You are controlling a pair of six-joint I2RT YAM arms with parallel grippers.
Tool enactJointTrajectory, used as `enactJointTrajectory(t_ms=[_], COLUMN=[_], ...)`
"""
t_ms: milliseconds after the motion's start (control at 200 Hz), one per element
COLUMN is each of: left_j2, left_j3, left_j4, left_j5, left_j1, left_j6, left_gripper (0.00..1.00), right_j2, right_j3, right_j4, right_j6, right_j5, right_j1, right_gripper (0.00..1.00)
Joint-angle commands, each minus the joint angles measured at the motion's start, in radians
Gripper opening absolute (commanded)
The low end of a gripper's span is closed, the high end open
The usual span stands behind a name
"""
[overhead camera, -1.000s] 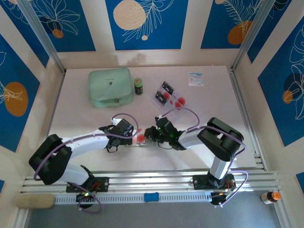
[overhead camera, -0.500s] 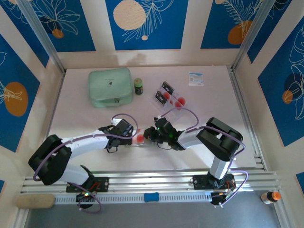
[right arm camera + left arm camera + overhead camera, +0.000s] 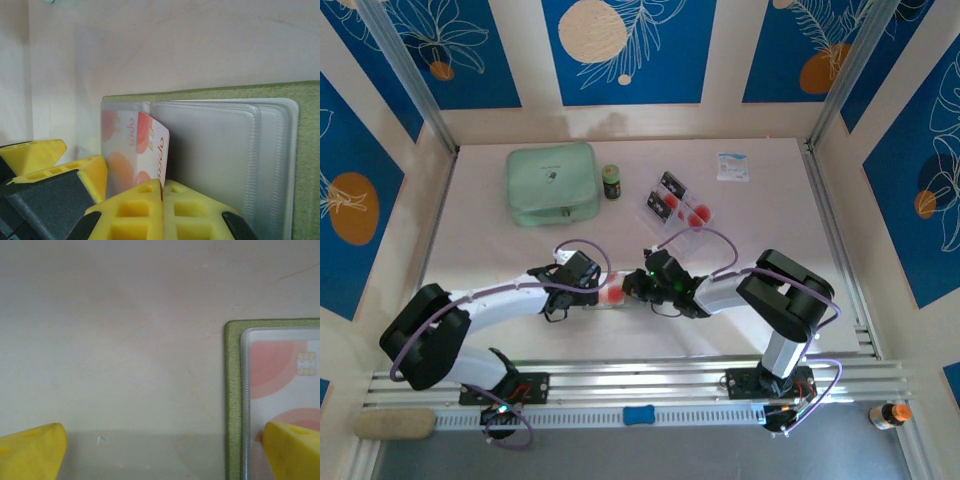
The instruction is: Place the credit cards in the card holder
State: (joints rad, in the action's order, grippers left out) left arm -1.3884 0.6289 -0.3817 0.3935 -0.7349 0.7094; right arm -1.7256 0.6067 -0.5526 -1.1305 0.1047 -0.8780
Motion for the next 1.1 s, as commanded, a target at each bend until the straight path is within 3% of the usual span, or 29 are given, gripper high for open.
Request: enactJointTrajectory(t_ms=[0, 615, 720, 795, 915, 1095], left_j2=[0.008, 0.012, 0.021, 0.034, 0.072, 0.11], left_j3=[-0.02, -0.017, -0.009, 0.0, 0.012, 0.014], left_j4=[-0.033, -0.032, -0.033, -0.037, -0.043, -0.041], left_j5=[0.01, 0.01, 0.009, 0.007, 0.001, -0.028], left_j1=[0.015, 0.016, 0.018, 0.026, 0.049, 0.103], left_j6=[0.009, 0.01, 0.013, 0.018, 0.016, 0.013], left_gripper=[1.0, 1.0, 1.0, 1.0, 1.0, 1.0], right_j2=[0.003, -0.084, -0.078, -0.054, 0.015, 0.069], right_j3=[0.004, 0.083, 0.104, 0.123, 0.154, 0.247], right_j4=[0.11, 0.158, 0.194, 0.248, 0.364, 0.549], right_j6=[0.006, 0.009, 0.043, 0.086, 0.172, 0.313], right_j5=[0.013, -0.08, -0.122, -0.158, -0.19, -0.21], right_j1=[-0.012, -0.001, 0.012, 0.035, 0.075, 0.109], right_gripper=[0.0, 0.0, 0.24, 0.32, 0.37, 0.35])
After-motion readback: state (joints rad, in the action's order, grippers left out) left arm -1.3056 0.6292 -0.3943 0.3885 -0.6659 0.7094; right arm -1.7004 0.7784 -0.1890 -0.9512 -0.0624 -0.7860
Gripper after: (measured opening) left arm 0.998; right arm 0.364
